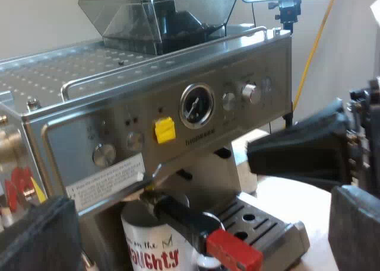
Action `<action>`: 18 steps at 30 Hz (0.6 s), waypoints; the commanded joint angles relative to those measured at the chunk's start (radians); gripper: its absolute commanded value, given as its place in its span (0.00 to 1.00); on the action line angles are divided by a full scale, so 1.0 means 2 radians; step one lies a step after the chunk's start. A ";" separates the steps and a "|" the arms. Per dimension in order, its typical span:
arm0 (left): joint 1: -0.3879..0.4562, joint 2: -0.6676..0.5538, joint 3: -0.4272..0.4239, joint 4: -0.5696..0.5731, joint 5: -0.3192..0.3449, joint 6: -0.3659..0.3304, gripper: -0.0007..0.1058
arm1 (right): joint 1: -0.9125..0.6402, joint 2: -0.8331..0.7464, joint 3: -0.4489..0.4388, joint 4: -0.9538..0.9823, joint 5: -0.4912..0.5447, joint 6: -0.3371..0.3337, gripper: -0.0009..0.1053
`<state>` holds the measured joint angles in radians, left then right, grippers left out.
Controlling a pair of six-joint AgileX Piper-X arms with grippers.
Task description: Place mug into machine
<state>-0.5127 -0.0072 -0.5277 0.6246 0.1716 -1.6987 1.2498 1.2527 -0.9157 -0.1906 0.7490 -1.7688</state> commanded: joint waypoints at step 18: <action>-0.002 -0.009 -0.002 0.002 0.025 -0.001 0.80 | -0.069 0.107 -0.096 -0.045 -0.007 -0.008 0.01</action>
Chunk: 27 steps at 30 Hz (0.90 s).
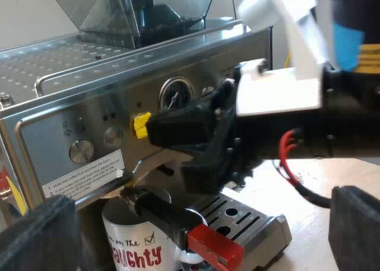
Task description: Place mug into machine
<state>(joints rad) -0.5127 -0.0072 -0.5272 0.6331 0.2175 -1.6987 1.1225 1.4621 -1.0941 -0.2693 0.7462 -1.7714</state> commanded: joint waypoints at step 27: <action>-0.002 -0.009 -0.003 -0.003 0.002 -0.001 0.80 | -0.054 0.003 -0.007 0.017 0.005 -0.002 0.01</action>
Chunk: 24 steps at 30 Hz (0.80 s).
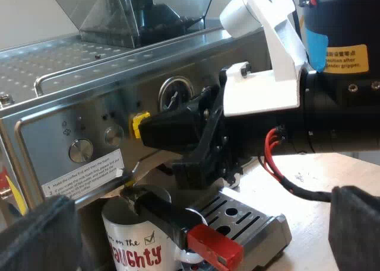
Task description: Place mug into machine
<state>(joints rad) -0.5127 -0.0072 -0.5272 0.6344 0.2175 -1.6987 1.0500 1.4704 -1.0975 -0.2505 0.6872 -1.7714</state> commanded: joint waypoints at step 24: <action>-0.002 -0.009 -0.003 -0.003 -0.002 -0.002 0.80 | 0.135 -0.189 -0.005 0.390 0.028 0.092 0.76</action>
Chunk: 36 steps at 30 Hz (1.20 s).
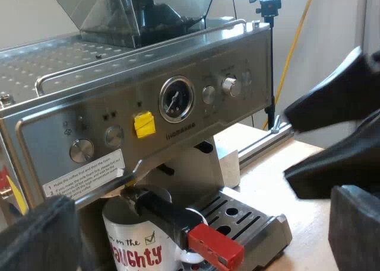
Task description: Place mug into machine
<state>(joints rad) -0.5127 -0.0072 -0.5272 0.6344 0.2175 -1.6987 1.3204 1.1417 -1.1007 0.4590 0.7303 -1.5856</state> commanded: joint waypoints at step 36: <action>0.220 0.243 -0.203 0.020 -0.007 -0.072 0.80 | -0.678 -0.257 -0.004 0.220 -0.320 -0.115 0.76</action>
<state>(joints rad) -0.0843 0.4920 -0.9218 0.6637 0.1898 -1.8465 -0.0314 0.6443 -1.1007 0.8906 0.1078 -1.8015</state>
